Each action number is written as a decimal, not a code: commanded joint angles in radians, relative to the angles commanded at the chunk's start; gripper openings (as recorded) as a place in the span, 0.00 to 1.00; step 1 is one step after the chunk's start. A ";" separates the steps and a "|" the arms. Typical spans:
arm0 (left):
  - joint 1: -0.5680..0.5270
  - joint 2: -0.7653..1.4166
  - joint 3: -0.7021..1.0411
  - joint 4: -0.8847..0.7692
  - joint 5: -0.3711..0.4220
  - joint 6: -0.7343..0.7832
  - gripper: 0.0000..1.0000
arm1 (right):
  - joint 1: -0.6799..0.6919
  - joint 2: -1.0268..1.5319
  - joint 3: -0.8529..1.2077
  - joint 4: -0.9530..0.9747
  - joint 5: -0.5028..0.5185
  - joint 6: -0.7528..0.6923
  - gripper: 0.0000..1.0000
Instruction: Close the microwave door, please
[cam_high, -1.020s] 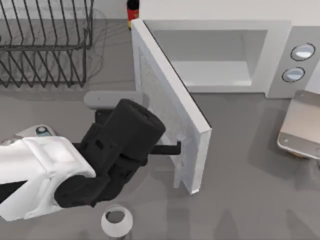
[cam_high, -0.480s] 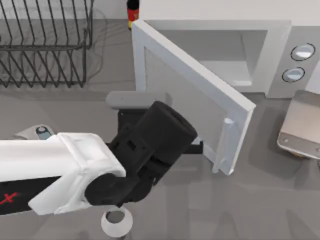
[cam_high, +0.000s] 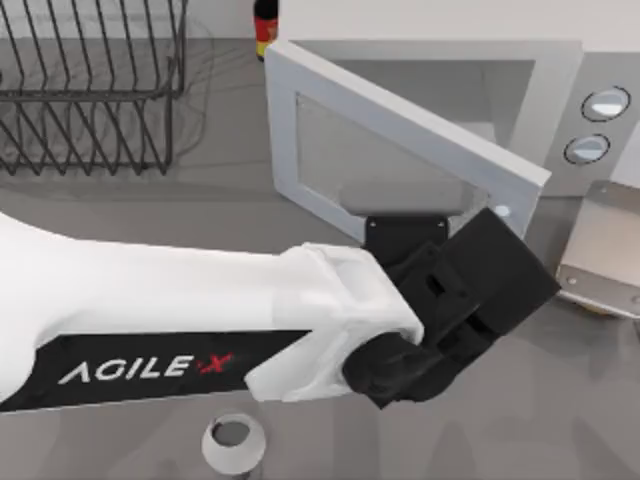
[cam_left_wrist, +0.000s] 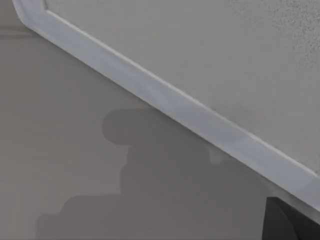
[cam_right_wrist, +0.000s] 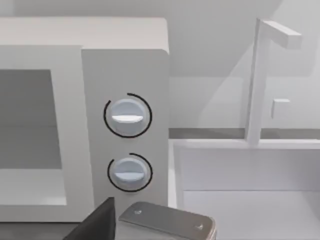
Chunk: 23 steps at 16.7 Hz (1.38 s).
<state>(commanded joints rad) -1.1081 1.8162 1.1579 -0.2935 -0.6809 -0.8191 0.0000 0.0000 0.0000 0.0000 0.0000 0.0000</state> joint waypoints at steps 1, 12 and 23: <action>-0.004 0.007 0.007 -0.004 -0.003 -0.004 0.00 | 0.000 0.000 0.000 0.000 0.000 0.000 1.00; -0.069 0.208 0.308 -0.139 -0.035 -0.075 0.00 | 0.000 0.000 0.000 0.000 0.000 0.000 1.00; -0.092 0.349 0.520 -0.233 -0.046 -0.108 0.00 | 0.000 0.000 0.000 0.000 0.000 0.000 1.00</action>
<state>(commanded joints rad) -1.1996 2.1648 1.6775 -0.5265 -0.7270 -0.9268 0.0000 0.0000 0.0000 0.0000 0.0000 0.0000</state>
